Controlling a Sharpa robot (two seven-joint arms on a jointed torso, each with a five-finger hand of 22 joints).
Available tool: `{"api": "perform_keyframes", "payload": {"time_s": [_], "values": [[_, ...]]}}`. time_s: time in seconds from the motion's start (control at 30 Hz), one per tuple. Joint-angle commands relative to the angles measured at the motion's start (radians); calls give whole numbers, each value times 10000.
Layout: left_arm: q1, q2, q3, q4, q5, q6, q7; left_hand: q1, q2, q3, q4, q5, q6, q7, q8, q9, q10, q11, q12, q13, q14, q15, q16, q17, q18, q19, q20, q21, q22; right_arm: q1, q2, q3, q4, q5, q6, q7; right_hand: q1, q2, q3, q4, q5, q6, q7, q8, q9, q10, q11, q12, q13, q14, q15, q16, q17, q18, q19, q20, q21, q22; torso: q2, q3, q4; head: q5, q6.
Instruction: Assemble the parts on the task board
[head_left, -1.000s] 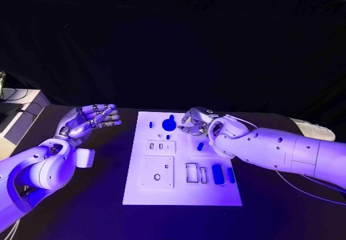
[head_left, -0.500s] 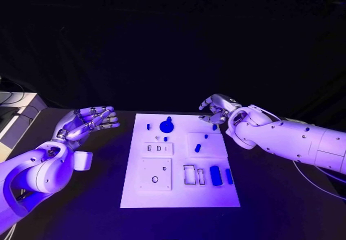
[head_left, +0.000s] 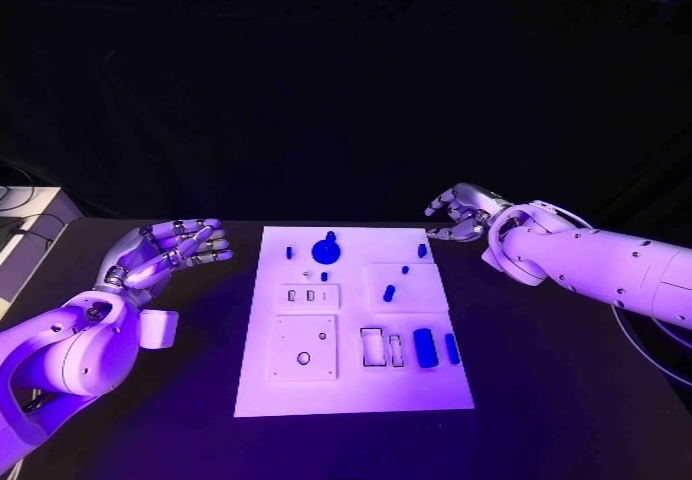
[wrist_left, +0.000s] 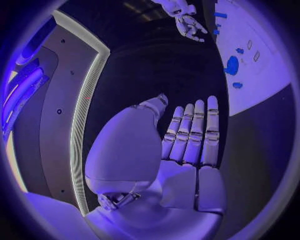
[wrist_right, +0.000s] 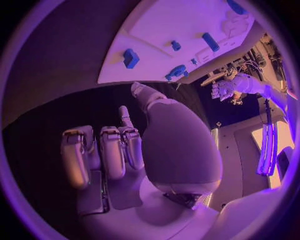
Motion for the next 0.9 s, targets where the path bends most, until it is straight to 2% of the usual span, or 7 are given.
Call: {"api": "perform_keyframes", "payload": {"time_s": [0.03,0.07,0.3,0.37,0.5,0.7,0.9], "values": [[-44,36,7,-24,-40,229,127,-20,-66,33,-14,-4,22,140,-40,-10,4,8,-49,-3,-67,15,-37,10,118,38,7,62,-11,-86,18,0,-135,179,778,591,127,-9,-87,-22,-22,-54,6,-48,-19,953,55,-37,2545,923,90,69,2147,-69,1049,45,33,2632,8,6,9,-34,-20],[-54,39,7,-33,-43,231,128,-20,-66,33,-14,-4,22,140,-40,-10,4,8,-49,-3,-67,15,-37,10,118,38,7,62,-11,-116,32,-1,-168,168,813,601,133,-10,-104,-23,-21,-63,8,-55,-21,952,57,-38,2544,923,92,70,2148,-69,1049,47,33,2632,13,13,5,-35,-20],[-88,72,8,-68,-62,254,138,-11,-72,38,-27,-4,26,138,-41,-10,6,5,-48,-3,-67,14,-39,13,118,38,7,63,-12,-283,160,-3,-323,124,1057,612,142,-10,-133,-23,-17,-77,13,-65,-24,954,62,-35,2546,926,97,73,2159,-69,1049,52,33,2632,-31,-28,52,-86,-106],[-93,75,8,-74,-65,257,140,-11,-72,38,-27,-4,26,138,-41,-10,6,5,-48,-3,-67,14,-39,13,118,38,7,63,-12,-327,195,-3,-359,120,1135,608,144,-8,-141,-23,-12,-79,14,-67,-24,963,63,-25,2555,929,99,76,2171,-69,1049,53,33,2632,-36,-40,48,-90,-122],[-100,71,8,-86,-75,256,141,-11,-72,38,-27,-4,26,138,-41,-10,6,5,-48,-3,-67,14,-39,13,118,38,7,63,-12,-397,230,-3,-413,116,1286,585,171,20,-186,-20,57,-64,18,-64,-20,976,69,-11,2567,929,107,76,2173,-69,1049,62,33,2632,-41,-45,42,-60,-137],[-104,56,8,-88,-81,250,144,-11,-72,38,-27,-4,26,138,-41,-10,6,5,-48,-3,-67,14,-39,13,118,38,7,63,-12,-445,213,-3,-439,83,1438,534,255,73,-292,-21,382,-4,18,-47,-6,992,71,6,2581,930,116,78,2181,-69,1049,79,33,2632,-38,-54,32,-46,-148],[-106,43,8,-93,-83,241,143,-11,-72,38,-27,-4,26,138,-41,-10,6,5,-48,-3,-67,14,-39,13,118,38,7,63,-12,-465,204,-3,-436,60,1508,504,257,78,-321,-11,485,2,20,-48,-5,1003,72,18,2592,933,117,82,2195,-69,1049,81,33,2632,-42,-44,30,-34,-150]]}}
